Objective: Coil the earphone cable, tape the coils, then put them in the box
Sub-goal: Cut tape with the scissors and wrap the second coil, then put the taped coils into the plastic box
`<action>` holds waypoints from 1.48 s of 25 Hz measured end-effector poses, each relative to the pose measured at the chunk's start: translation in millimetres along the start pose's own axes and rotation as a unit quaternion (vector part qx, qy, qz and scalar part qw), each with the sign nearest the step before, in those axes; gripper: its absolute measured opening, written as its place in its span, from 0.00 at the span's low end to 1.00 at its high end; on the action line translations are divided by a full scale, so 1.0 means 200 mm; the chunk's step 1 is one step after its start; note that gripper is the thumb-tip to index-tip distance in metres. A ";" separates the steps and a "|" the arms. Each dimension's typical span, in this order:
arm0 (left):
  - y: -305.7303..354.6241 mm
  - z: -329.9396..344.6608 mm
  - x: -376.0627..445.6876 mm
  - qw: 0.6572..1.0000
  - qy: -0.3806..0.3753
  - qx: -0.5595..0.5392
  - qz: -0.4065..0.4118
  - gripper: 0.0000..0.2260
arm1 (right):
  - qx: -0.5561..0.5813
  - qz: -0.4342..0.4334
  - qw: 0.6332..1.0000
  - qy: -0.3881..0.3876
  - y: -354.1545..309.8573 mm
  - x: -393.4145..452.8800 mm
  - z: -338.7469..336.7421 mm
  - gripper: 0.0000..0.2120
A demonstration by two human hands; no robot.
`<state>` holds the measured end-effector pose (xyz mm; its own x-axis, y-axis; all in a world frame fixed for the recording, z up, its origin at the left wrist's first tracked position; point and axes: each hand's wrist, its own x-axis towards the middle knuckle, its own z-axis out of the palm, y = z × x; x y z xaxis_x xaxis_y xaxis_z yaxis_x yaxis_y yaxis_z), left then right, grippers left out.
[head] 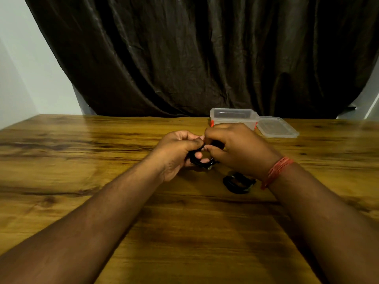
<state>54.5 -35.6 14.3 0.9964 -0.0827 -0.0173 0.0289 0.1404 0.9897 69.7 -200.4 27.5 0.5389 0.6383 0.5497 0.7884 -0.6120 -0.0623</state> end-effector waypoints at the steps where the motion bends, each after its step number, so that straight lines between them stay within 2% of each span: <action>1: 0.00 0.00 0.00 1.000 0.004 0.023 0.015 0.05 | 0.039 0.056 0.997 0.021 -0.01 0.00 0.02 0.03; 4: 0.00 0.00 0.00 0.996 0.010 0.071 0.052 0.02 | 0.204 0.220 0.953 0.055 -0.04 0.01 0.05 0.05; 6: 0.01 -0.03 0.02 0.994 0.018 0.095 0.048 0.04 | 0.249 0.274 0.927 0.062 -0.03 0.01 0.07 0.06; 8: 0.03 -0.06 0.03 0.992 0.015 0.122 0.032 0.03 | 0.252 0.292 0.921 0.057 -0.02 0.02 0.08 0.06; 10: 0.04 -0.10 0.03 0.980 0.001 0.200 0.023 0.04 | 0.250 0.279 0.927 0.006 -0.03 0.02 0.10 0.05; 12: 0.05 -0.13 0.02 0.942 -0.029 0.334 0.026 0.04 | 0.248 0.263 0.930 -0.071 -0.05 0.01 0.09 0.05; 14: 0.05 -0.15 0.01 0.906 -0.055 0.418 0.031 0.04 | 0.240 0.256 0.927 -0.135 -0.07 0.00 0.08 0.05; 19: 0.03 -0.16 0.03 0.876 -0.083 0.473 0.045 0.05 | 0.175 0.229 0.936 -0.201 -0.09 -0.01 0.05 0.02; 25: 0.00 -0.18 0.05 0.859 -0.109 0.497 0.059 0.09 | 0.163 0.217 0.939 -0.212 -0.10 -0.01 0.04 0.04; 29: 0.01 -0.18 0.04 0.863 -0.113 0.490 0.054 0.03 | 0.156 0.211 0.944 -0.201 -0.09 -0.01 0.04 0.07; 31: 0.02 -0.18 0.03 0.860 -0.092 0.498 0.061 0.05 | 0.145 0.213 0.951 -0.170 -0.07 -0.01 0.03 0.09; 34: 0.02 -0.17 0.02 0.860 -0.026 0.497 0.110 0.11 | 0.108 0.225 0.962 -0.115 -0.04 -0.01 0.03 0.05; 37: 0.00 -0.16 0.04 0.797 0.048 0.573 0.183 0.09 | -0.012 0.227 0.970 -0.086 0.01 -0.02 0.01 0.04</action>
<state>64.7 -5.6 9.5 0.9243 -0.1602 0.3463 -0.3026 -0.8607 0.4094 69.4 -202.1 23.1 0.8717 0.3684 0.3232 0.4529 -0.8575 -0.2441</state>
